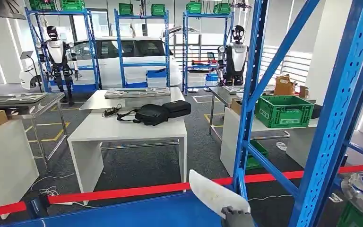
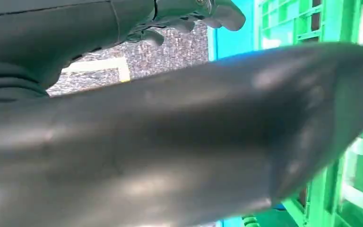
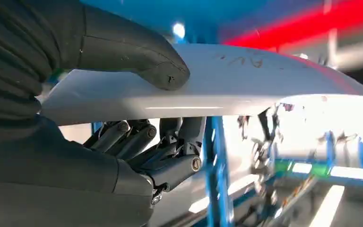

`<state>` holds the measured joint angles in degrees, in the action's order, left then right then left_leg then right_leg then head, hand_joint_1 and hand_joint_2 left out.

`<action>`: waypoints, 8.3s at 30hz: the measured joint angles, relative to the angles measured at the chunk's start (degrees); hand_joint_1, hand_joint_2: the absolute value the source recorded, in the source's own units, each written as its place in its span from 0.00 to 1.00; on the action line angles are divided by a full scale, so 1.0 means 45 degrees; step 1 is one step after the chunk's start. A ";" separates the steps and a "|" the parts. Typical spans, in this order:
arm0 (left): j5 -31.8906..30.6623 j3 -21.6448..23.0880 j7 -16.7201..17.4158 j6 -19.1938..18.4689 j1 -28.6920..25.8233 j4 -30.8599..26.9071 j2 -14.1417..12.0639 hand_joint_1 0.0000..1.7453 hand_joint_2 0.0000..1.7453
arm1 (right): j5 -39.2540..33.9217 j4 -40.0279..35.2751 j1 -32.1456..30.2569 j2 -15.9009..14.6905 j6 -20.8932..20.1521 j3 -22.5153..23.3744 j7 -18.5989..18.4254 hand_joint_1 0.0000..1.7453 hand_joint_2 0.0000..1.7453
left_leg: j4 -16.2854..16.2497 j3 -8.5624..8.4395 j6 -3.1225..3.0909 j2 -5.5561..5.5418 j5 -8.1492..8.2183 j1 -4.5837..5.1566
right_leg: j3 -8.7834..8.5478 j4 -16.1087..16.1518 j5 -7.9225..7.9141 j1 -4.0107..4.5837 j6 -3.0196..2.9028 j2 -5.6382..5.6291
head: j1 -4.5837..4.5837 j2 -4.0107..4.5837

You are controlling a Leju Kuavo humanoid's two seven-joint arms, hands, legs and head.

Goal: Take the parts from the cabinet and place them on the table.

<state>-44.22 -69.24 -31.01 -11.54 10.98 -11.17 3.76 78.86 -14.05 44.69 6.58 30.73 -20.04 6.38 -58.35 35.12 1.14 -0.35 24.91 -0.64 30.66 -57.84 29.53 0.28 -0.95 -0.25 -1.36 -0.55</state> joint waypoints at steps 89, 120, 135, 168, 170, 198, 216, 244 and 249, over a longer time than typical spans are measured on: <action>0.0345 0.0330 0.1394 -0.0228 0.0728 0.0029 0.0573 0.00 0.00 | -0.0321 -0.0656 0.1802 0.3080 -0.1312 -0.3745 0.1725 0.97 1.00 | 0.0126 -0.0314 -0.0295 0.0126 0.0201 -0.0024 | 0.2769 -0.3576 0.1184 -0.0067 0.0241 -0.0020 | 0.0024 0.0000; 0.0335 0.0330 0.1466 -0.0165 0.0792 0.0049 0.0558 0.00 0.00 | -0.0432 -0.0534 0.1701 0.3007 -0.1220 -0.3910 0.1817 0.97 1.00 | -0.0026 -0.0186 -0.0319 0.0126 0.0191 -0.0013 | 0.2951 -0.3584 0.1045 -0.0080 0.0242 0.0013 | 0.0024 0.0000; 0.0398 0.0277 0.1491 -0.0088 0.0671 0.0073 0.0563 0.00 0.00 | -0.0515 -0.0544 0.1584 0.3133 -0.1351 -0.4012 0.2079 0.97 1.00 | -0.2738 0.1651 0.0509 0.0088 0.1680 -0.0049 | 0.0514 0.0255 -0.0845 0.0060 -0.0453 0.0070 | 0.0058 0.0005; 0.0495 0.0199 0.1588 0.0024 0.0697 0.0078 0.0690 0.00 0.00 | -0.1146 -0.0592 0.1202 0.3201 -0.1457 -0.4347 0.2424 0.97 1.00 | -0.3750 0.1705 0.0447 0.0114 0.1685 -0.0065 | 0.0877 0.0191 -0.1100 0.0185 -0.0498 0.0101 | 0.0073 0.0005; 0.0481 0.0199 0.1641 0.0019 0.0705 0.0073 0.0685 0.00 0.00 | -0.1185 -0.0573 0.1153 0.3201 -0.1418 -0.4347 0.2415 0.97 1.00 | -0.3444 0.1013 0.0528 0.0118 0.0719 -0.0136 | 0.1409 0.0055 -0.1405 0.0143 -0.0405 0.0118 | 0.0078 0.0005; 0.0311 0.0194 0.1792 -0.0117 0.0662 0.0078 0.0772 0.00 0.00 | -0.1292 -0.0456 0.0437 0.2997 -0.1423 -0.4629 0.2239 0.97 1.00 | -0.3620 0.1768 0.0432 0.0112 0.1816 -0.0090 | 0.0786 0.0056 -0.0837 0.0041 -0.0363 0.0093 | 0.0058 0.0005; 0.0253 0.0194 0.1631 -0.0170 0.0709 0.0073 0.0801 0.00 0.00 | -0.1355 -0.0379 0.0410 0.2871 -0.1428 -0.4756 0.2443 0.97 1.00 | -0.0032 0.0700 -0.0297 0.0205 -0.0357 -0.0057 | 0.2225 -0.3858 -0.0647 -0.0156 0.0429 0.0040 | 0.0044 0.0000; 0.0238 0.0194 0.1335 -0.0466 0.0521 0.0068 0.0782 0.00 0.00 | -0.1715 -0.0350 0.0276 0.2881 -0.1627 -0.4857 0.2424 0.97 1.00 | 0.0068 -0.0316 -0.0248 0.0433 0.0348 -0.0211 | 0.2648 -0.3996 0.1182 -0.0131 0.0562 -0.0113 | 0.0029 0.0000; 0.0243 0.0194 0.1316 -0.0427 0.0522 0.0068 0.0782 0.00 0.00 | -0.1710 -0.0345 0.0324 0.2886 -0.1632 -0.4857 0.2424 0.97 1.00 | -0.0138 -0.0220 -0.0074 0.1086 0.0353 -0.0179 | 0.0513 -0.0158 -0.0232 -0.0135 0.0485 0.1041 | 0.0010 0.0005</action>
<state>-43.12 -68.37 -25.09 -13.46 13.33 -10.86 7.28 71.17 -15.61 46.15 19.56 23.39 -41.90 17.29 -58.97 34.13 0.80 4.54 26.50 -1.45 32.97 -58.55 28.48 -0.32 1.23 4.43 -1.31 -0.52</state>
